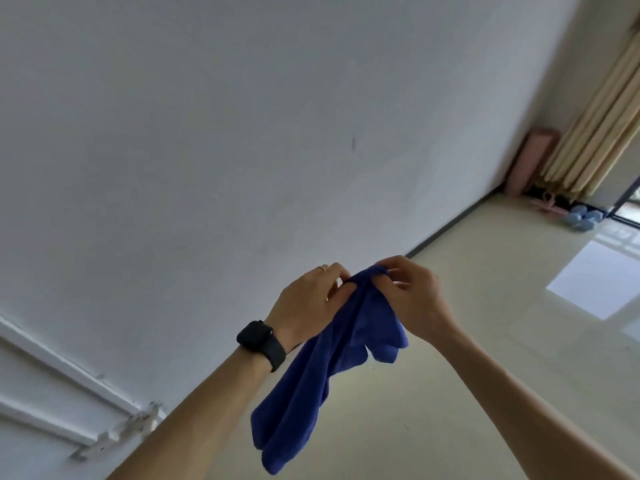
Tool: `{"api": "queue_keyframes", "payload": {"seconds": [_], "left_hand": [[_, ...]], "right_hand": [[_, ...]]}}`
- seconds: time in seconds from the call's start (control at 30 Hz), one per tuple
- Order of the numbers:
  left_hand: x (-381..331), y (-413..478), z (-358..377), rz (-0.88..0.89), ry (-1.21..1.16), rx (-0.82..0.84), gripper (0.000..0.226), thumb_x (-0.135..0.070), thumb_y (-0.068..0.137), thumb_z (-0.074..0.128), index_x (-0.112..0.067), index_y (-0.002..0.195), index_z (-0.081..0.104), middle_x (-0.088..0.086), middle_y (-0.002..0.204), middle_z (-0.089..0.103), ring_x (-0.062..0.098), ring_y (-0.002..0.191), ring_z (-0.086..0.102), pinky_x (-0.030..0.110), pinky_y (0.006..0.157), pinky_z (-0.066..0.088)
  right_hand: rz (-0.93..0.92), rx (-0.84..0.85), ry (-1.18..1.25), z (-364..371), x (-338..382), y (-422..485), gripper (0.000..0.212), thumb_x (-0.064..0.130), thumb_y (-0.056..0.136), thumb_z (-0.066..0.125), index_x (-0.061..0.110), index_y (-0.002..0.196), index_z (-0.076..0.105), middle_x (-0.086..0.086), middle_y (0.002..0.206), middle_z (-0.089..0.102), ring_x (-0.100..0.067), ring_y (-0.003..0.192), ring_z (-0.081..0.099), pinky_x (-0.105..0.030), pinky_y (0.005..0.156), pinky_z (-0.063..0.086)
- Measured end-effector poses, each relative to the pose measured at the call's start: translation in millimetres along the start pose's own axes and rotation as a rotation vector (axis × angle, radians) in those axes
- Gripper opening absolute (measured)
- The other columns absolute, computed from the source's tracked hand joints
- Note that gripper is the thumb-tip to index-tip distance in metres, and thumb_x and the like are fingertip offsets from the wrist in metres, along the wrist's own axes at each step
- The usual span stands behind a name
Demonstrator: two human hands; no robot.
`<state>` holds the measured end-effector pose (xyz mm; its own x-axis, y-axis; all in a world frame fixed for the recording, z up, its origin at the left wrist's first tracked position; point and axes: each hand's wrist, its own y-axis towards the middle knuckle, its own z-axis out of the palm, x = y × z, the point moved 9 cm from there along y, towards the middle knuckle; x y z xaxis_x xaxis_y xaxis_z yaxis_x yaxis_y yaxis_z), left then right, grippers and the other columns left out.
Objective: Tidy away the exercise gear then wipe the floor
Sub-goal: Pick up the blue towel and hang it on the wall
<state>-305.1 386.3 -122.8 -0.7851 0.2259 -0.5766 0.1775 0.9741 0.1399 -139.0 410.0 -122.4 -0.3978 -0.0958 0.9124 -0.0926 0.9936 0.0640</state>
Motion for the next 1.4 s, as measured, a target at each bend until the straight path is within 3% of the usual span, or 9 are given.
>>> {"api": "queue_keyframes", "payload": {"seconds": [0.23, 0.4, 0.57, 0.67, 0.77, 0.87, 1.0, 1.17, 1.4], "left_hand": [[24.8, 9.2, 83.7, -0.118, 0.132, 0.008, 0.012, -0.033, 0.096, 0.048, -0.026, 0.104, 0.053, -0.014, 0.087, 0.063, 0.011, 0.074, 0.059, 0.023, 0.063, 0.048], [-21.1, 79.6, 118.4, -0.098, -0.042, 0.082, 0.005, -0.029, 0.104, 0.038, -0.025, 0.105, 0.040, -0.005, 0.076, 0.065, 0.017, 0.061, 0.060, 0.032, 0.054, 0.049], [-115.1, 181.8, 158.8, 0.073, -0.095, 0.107, 0.021, -0.034, 0.104, 0.042, -0.026, 0.115, 0.058, -0.013, 0.097, 0.064, 0.005, 0.084, 0.061, 0.024, 0.073, 0.052], [-192.2, 247.0, 189.3, 0.185, -0.091, 0.168, 0.020, -0.031, 0.103, 0.048, -0.024, 0.111, 0.065, -0.011, 0.101, 0.065, 0.000, 0.084, 0.058, 0.012, 0.075, 0.043], [-268.7, 301.5, 213.6, 0.284, -0.088, 0.198, 0.017, -0.031, 0.101, 0.052, -0.024, 0.107, 0.068, -0.014, 0.095, 0.064, -0.006, 0.081, 0.056, 0.009, 0.072, 0.040], [-338.5, 345.7, 238.6, 0.404, -0.080, 0.217, 0.016, -0.030, 0.101, 0.053, -0.026, 0.107, 0.068, -0.016, 0.091, 0.061, -0.007, 0.080, 0.056, 0.008, 0.072, 0.042], [-391.4, 397.0, 269.8, 0.499, -0.080, 0.207, 0.016, -0.030, 0.101, 0.053, -0.027, 0.108, 0.066, -0.008, 0.097, 0.066, 0.004, 0.085, 0.061, 0.018, 0.077, 0.051], [-400.6, 460.6, 339.1, 0.554, 0.000, 0.211, 0.022, -0.032, 0.101, 0.051, -0.027, 0.120, 0.059, -0.006, 0.100, 0.066, 0.009, 0.088, 0.062, 0.024, 0.077, 0.054], [-436.7, 597.5, 431.1, 0.498, -0.052, 0.198, 0.023, -0.043, 0.097, 0.055, -0.030, 0.111, 0.068, -0.007, 0.090, 0.068, 0.008, 0.084, 0.063, 0.035, 0.077, 0.055]], "right_hand": [[0.080, -0.128, 0.007, -83.7, -47.1, 7.4, 0.022, 0.017, 0.093, 0.061, 0.037, 0.086, 0.068, 0.018, 0.082, 0.072, -0.003, 0.073, 0.068, -0.022, 0.066, 0.051], [0.126, -0.237, -0.109, -166.6, -99.9, 18.2, 0.017, 0.016, 0.095, 0.059, 0.030, 0.092, 0.067, 0.016, 0.084, 0.070, -0.001, 0.068, 0.064, -0.016, 0.057, 0.045], [0.228, -0.361, -0.350, -281.2, -168.1, 44.5, 0.020, 0.017, 0.095, 0.050, 0.034, 0.097, 0.060, 0.011, 0.087, 0.069, -0.010, 0.074, 0.061, -0.027, 0.059, 0.045], [0.330, -0.332, -0.410, -341.9, -212.3, 60.5, 0.031, 0.021, 0.093, 0.051, 0.030, 0.122, 0.056, 0.005, 0.112, 0.068, -0.019, 0.094, 0.061, -0.032, 0.076, 0.047], [0.240, -0.182, -0.389, -368.3, -214.6, 88.7, 0.060, 0.038, 0.091, 0.062, 0.034, 0.145, 0.038, 0.020, 0.139, 0.047, -0.010, 0.127, 0.042, -0.032, 0.103, 0.035], [0.133, -0.159, -0.258, -400.9, -201.2, 129.3, 0.059, 0.044, 0.089, 0.067, 0.044, 0.142, 0.042, 0.030, 0.130, 0.052, 0.003, 0.118, 0.047, -0.028, 0.102, 0.040], [0.041, -0.339, -0.181, -469.2, -200.6, 176.5, 0.014, 0.030, 0.095, 0.061, 0.041, 0.098, 0.069, 0.021, 0.086, 0.071, 0.004, 0.085, 0.064, -0.021, 0.076, 0.050], [0.039, -0.434, -0.177, -546.9, -237.9, 222.4, 0.030, 0.019, 0.095, 0.058, 0.045, 0.084, 0.067, 0.026, 0.080, 0.069, 0.004, 0.084, 0.064, -0.011, 0.070, 0.045], [0.165, -0.451, -0.384, -649.6, -323.2, 309.3, 0.021, 0.032, 0.094, 0.057, 0.047, 0.108, 0.061, 0.028, 0.090, 0.067, 0.003, 0.082, 0.062, -0.029, 0.077, 0.053]]}}
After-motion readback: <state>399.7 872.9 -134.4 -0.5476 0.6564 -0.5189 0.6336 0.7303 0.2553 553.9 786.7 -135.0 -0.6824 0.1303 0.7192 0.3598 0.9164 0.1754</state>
